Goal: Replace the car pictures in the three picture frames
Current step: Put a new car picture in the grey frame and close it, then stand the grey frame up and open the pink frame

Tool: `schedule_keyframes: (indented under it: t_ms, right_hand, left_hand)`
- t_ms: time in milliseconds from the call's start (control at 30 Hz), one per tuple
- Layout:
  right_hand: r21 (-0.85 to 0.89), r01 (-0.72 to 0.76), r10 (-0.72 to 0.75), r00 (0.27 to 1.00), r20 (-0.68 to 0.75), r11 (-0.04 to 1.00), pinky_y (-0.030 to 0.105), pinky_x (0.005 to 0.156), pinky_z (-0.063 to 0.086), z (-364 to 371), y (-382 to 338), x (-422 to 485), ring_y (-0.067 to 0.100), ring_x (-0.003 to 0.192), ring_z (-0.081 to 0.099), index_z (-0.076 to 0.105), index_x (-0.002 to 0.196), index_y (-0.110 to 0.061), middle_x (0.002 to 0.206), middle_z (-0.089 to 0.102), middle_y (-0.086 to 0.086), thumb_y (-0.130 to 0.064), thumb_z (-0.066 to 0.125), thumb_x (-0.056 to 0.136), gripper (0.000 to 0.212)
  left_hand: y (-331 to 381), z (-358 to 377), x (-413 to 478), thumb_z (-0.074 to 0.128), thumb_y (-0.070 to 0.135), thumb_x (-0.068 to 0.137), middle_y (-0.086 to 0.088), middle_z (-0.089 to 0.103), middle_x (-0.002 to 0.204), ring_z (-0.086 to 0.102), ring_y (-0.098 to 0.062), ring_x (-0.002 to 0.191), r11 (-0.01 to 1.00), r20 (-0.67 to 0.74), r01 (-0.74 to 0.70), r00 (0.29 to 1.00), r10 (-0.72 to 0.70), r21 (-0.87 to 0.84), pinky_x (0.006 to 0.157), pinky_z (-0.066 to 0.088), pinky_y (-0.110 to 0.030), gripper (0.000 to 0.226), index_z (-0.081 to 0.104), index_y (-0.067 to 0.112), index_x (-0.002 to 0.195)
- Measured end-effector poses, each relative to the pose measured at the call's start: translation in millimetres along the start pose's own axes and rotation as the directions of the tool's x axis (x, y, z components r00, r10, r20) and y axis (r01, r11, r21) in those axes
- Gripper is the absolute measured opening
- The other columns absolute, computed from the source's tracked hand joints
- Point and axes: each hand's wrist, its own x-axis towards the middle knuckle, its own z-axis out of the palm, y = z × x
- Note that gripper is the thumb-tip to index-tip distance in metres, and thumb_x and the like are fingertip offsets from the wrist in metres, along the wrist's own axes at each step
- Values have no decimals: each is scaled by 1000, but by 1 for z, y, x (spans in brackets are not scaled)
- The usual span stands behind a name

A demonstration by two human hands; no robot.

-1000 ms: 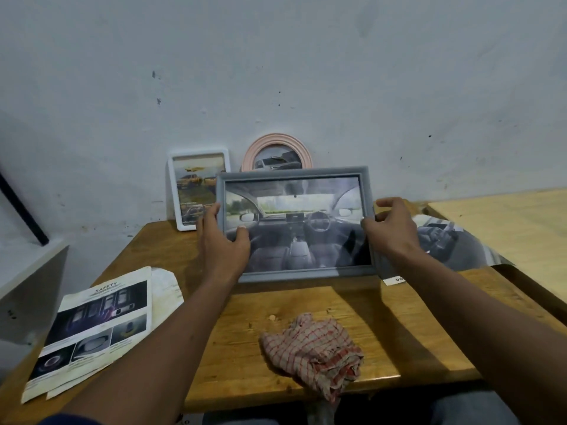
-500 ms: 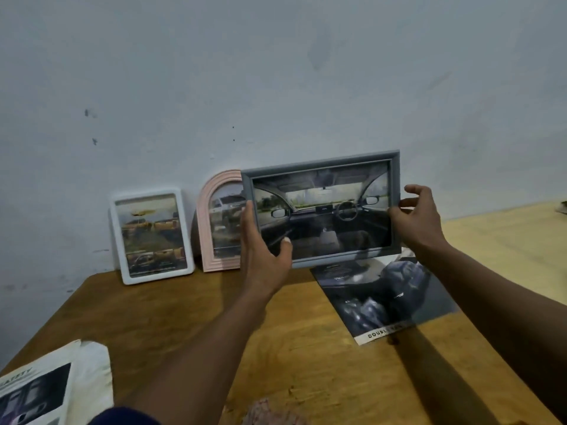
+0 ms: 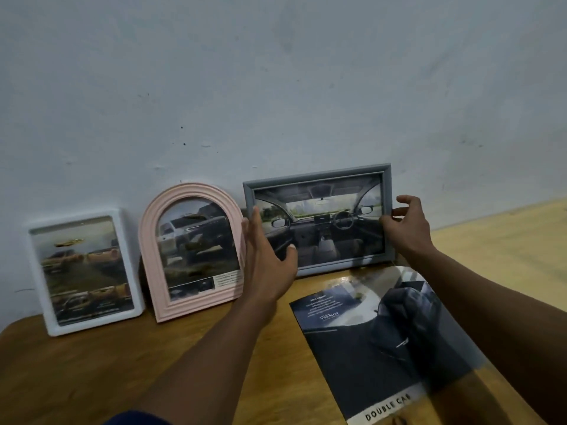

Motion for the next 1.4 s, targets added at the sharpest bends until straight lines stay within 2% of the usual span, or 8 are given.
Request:
schedule_keyframes:
  t_ms: [167, 300, 367, 567, 833, 1033, 1267, 1400]
  right_hand:
    - [-7, -2, 2, 1000, 14, 1000, 33, 80, 49, 13, 7, 14, 26, 102, 57, 37, 141, -18, 125, 54, 10, -15, 64, 92, 56]
    - [-19, 23, -22, 999, 31, 1000, 32, 80, 49, 20, 9, 16, 24, 101, 55, 36, 141, -16, 131, 53, 13, -14, 64, 93, 56]
    - [-22, 31, -30, 999, 20, 999, 32, 81, 49, 22, 9, 15, 24, 101, 55, 37, 141, -15, 132, 54, 14, -14, 64, 93, 55]
    - [-55, 28, -26, 999, 32, 998, 33, 82, 48, 22, 8, 16, 23, 101, 53, 35, 142, -15, 134, 52, 15, -14, 65, 92, 58]
    - [-159, 54, -58, 998, -24, 986, 47, 96, 49, 20, -22, -14, 33, 118, 52, 39, 139, -14, 136, 50, 15, -16, 64, 90, 56]
    - [-16, 172, -161, 950, 267, 985, 31, 70, 52, 58, -90, -93, 21, 88, 62, 47, 131, -17, 103, 61, 5, -10, 57, 96, 37]
    - [0, 290, -242, 800, 549, 957, 34, 76, 52, 146, -154, -185, 14, 90, 59, 49, 121, -20, 100, 59, -1, -20, 60, 94, 29]
    - [-96, 264, -171, 819, 547, 960, 42, 85, 50, 175, -150, -191, 23, 103, 56, 45, 131, -17, 114, 56, 4, -20, 60, 94, 40]
  left_hand:
    - [-10, 10, 8, 59, 36, 98, 8, -16, 169, -6, -19, 157, 962, -45, -4, 999, 17, 272, 125, 17, -50, 95, -15, 46, 157]
    - [-17, 12, 9, 56, 39, 96, 4, 14, 167, 32, -28, 148, 926, -10, -80, 996, 90, 370, 114, 38, -55, 95, -17, 48, 155]
    - [-17, 13, 8, 56, 39, 97, 1, 22, 163, 39, -28, 143, 936, 19, -84, 996, 82, 343, 111, 42, -54, 95, -19, 53, 153]
    - [-21, 15, 7, 50, 40, 101, 4, 12, 168, 18, -24, 154, 933, 53, -86, 996, 72, 348, 119, 30, -54, 85, -14, 47, 156]
    - [-5, -15, -7, 53, 36, 101, 3, 14, 167, 18, -23, 152, 944, 79, -89, 995, 67, 319, 121, 28, -52, 84, -7, 42, 160]
    - [3, -95, -45, 48, 38, 104, 1, 12, 170, 8, -23, 155, 920, 56, -77, 997, 60, 384, 123, 20, -48, 78, -4, 32, 162]
    - [-29, -211, -91, 55, 45, 96, -4, 35, 162, 34, -31, 146, 904, -46, 99, 995, -88, 416, 115, 38, -56, 79, 9, 38, 160]
    - [-54, -243, -95, 55, 41, 100, -5, 24, 167, 21, -30, 153, 897, -83, 232, 973, -217, 376, 120, 28, -54, 81, 4, 34, 162]
